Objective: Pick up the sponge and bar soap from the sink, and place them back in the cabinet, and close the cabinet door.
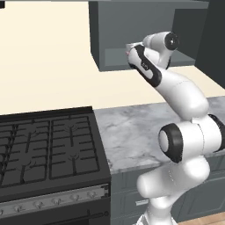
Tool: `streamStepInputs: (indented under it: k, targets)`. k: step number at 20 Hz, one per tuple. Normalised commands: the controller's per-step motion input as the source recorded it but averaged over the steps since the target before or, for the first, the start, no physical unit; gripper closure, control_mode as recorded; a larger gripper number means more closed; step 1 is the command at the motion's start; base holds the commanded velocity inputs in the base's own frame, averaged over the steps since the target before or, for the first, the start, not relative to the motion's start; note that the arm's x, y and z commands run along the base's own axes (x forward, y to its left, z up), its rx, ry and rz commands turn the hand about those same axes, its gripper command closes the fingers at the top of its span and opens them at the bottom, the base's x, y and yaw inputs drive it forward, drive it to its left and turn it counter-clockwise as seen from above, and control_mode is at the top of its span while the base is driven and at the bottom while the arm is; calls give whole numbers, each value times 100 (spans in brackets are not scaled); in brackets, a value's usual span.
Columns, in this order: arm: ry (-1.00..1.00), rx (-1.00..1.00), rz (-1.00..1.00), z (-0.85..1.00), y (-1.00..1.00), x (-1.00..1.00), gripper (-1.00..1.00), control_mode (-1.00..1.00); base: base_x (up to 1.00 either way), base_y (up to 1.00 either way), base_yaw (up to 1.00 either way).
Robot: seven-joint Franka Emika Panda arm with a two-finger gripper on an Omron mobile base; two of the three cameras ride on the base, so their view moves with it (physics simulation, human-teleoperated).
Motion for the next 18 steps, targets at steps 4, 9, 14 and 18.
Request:
streamStepInputs:
  k: [4, 9, 14, 18]
  targets:
    - [-11, 0, 0, 0, 0, -81, -100, -100, 0, 0, 0]
    - [-6, 0, 0, 0, -1, -71, -100, -100, 0, 0, 0]
    - [0, 0, 0, 0, -5, -52, -100, -100, 0, 0, 0]
    - [0, 0, 0, 0, -4, -32, -100, -100, 0, 0, 0]
